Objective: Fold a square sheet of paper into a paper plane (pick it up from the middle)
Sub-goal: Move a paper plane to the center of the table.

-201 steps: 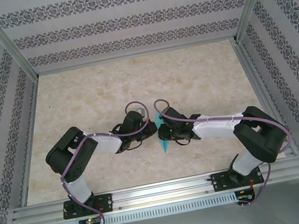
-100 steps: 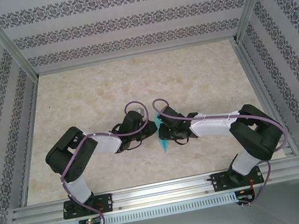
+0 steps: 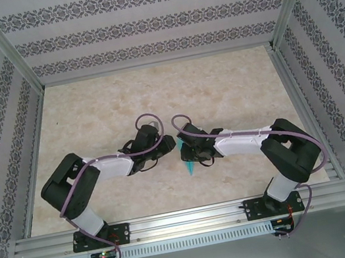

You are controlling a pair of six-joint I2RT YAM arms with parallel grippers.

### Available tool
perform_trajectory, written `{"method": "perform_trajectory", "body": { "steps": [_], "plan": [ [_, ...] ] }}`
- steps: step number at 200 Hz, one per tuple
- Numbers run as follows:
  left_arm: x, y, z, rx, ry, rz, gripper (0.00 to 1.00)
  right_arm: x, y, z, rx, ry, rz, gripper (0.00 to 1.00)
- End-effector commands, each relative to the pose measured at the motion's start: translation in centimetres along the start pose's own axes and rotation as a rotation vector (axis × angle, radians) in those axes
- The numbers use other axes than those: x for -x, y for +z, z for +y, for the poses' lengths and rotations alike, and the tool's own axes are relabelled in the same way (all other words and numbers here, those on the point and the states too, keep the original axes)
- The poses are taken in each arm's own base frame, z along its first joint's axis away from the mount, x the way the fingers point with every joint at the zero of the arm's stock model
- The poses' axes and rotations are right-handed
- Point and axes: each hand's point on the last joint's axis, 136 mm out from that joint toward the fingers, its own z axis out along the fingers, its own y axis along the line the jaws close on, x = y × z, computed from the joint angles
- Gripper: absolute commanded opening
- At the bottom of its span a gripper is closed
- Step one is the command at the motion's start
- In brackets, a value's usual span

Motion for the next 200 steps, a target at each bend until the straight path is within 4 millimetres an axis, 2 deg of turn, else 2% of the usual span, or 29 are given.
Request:
{"method": "perform_trajectory", "body": {
  "steps": [1,42,75,113,157,200],
  "plan": [
    [1.2,-1.7,2.2,0.106,0.013,-0.053,0.30,0.4,-0.2,0.0,-0.045,-0.005,-0.020,0.31],
    [2.4,-4.2,4.1,0.240,0.022,-0.110,0.49,0.6,-0.3,0.1,-0.068,-0.016,-0.027,0.19],
    [3.1,-6.0,5.7,0.348,0.023,-0.142,0.71,1.2,-0.8,0.1,-0.107,-0.039,-0.042,0.09],
    [3.8,-8.1,7.7,0.459,0.021,-0.183,0.88,2.6,-1.9,0.3,-0.167,-0.096,-0.071,0.07],
    [3.8,-9.1,9.4,0.521,0.002,-0.199,0.97,2.9,-0.9,0.1,-0.234,-0.138,-0.046,0.10],
    [3.6,-8.8,9.7,0.531,-0.001,-0.183,0.99,2.6,0.3,0.3,-0.259,-0.162,-0.016,0.15]
  ]
}}
